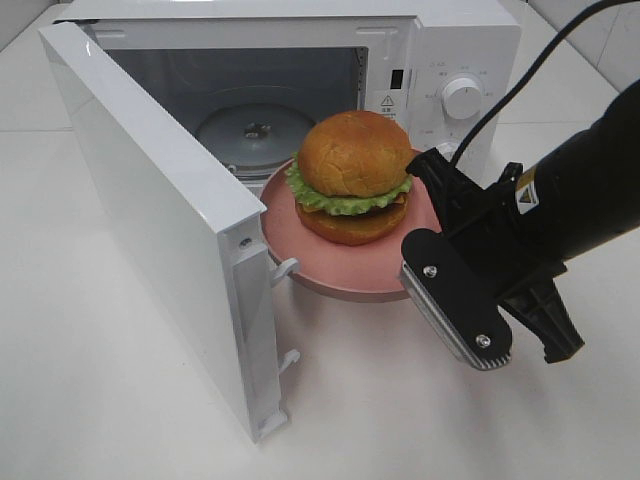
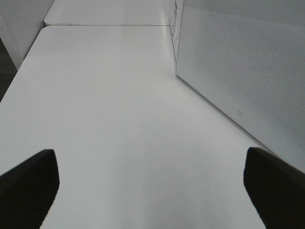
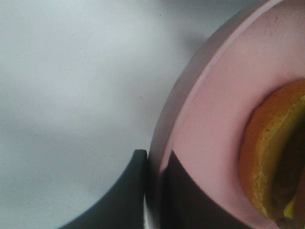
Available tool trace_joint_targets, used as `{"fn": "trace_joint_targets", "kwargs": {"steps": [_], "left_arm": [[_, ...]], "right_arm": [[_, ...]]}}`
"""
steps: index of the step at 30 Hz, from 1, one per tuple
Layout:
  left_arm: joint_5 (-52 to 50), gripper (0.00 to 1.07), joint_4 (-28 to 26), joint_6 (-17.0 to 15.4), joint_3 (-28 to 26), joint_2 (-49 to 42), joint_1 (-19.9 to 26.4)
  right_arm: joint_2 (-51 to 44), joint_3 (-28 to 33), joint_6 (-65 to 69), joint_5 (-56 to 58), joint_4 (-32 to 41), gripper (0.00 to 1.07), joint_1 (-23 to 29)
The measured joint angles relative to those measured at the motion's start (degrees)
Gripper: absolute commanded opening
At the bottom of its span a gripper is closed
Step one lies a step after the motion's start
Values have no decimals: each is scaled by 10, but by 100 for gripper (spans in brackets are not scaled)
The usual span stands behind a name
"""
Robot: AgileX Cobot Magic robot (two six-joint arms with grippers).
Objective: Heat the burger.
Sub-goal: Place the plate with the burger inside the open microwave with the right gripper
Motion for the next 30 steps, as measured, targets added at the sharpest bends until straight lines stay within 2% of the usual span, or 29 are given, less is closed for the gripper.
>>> {"fn": "trace_joint_targets", "kwargs": {"steps": [6, 15, 30], "left_arm": [[0, 101, 0, 0, 0, 0, 0], [0, 101, 0, 0, 0, 0, 0], [0, 101, 0, 0, 0, 0, 0]], "right_arm": [[27, -32, -17, 0, 7, 3, 0], [73, -72, -108, 0, 107, 3, 0], [148, -154, -120, 1, 127, 3, 0]]}}
